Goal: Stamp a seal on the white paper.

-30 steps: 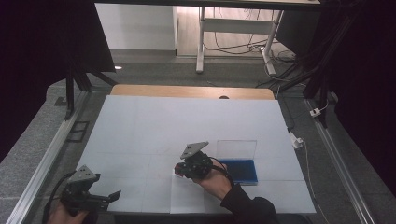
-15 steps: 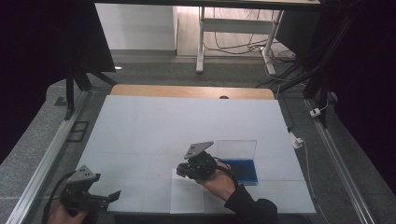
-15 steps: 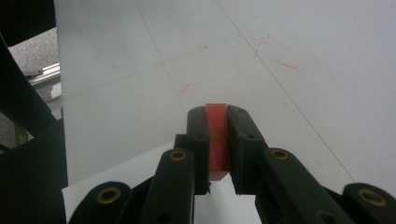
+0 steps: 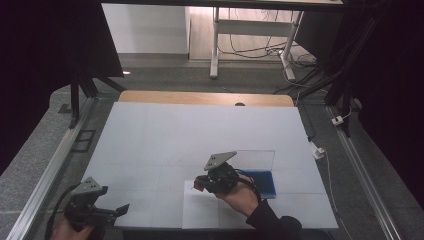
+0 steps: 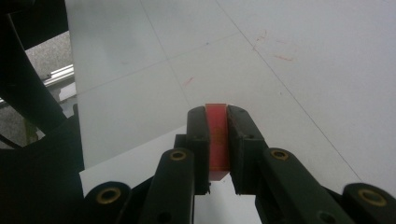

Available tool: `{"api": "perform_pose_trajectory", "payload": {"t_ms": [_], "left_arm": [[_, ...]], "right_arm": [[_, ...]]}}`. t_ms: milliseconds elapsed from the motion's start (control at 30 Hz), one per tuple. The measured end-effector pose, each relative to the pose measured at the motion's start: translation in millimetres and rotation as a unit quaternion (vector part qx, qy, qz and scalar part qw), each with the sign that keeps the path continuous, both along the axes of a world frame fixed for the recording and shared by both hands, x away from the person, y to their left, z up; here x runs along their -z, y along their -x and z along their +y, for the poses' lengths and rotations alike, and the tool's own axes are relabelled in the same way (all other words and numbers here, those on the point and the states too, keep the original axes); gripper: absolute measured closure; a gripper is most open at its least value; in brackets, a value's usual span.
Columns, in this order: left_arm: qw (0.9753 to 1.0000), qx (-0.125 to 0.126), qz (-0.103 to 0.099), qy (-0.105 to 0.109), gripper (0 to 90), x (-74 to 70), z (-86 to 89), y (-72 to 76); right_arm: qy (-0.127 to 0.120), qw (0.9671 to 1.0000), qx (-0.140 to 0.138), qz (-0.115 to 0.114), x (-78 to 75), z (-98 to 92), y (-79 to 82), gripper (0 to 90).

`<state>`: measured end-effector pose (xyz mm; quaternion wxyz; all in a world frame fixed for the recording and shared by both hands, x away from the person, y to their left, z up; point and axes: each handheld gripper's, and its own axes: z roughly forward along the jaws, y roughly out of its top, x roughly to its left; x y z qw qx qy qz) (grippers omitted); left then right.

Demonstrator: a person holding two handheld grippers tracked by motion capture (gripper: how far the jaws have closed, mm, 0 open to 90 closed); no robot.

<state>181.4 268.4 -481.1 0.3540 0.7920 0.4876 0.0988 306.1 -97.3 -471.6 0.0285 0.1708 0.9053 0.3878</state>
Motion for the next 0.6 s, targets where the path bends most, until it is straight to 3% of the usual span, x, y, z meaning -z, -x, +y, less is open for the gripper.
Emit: {"api": "perform_pose_trajectory", "payload": {"t_ms": [600], "left_arm": [[1.0000, 0.001, 0.000, 0.000, 1.5, 0.0, -0.2, 0.0]], "right_arm": [[-0.013, 0.9997, 0.023, -0.001, -13.0, -30.1, 3.0, 80.6]]}}
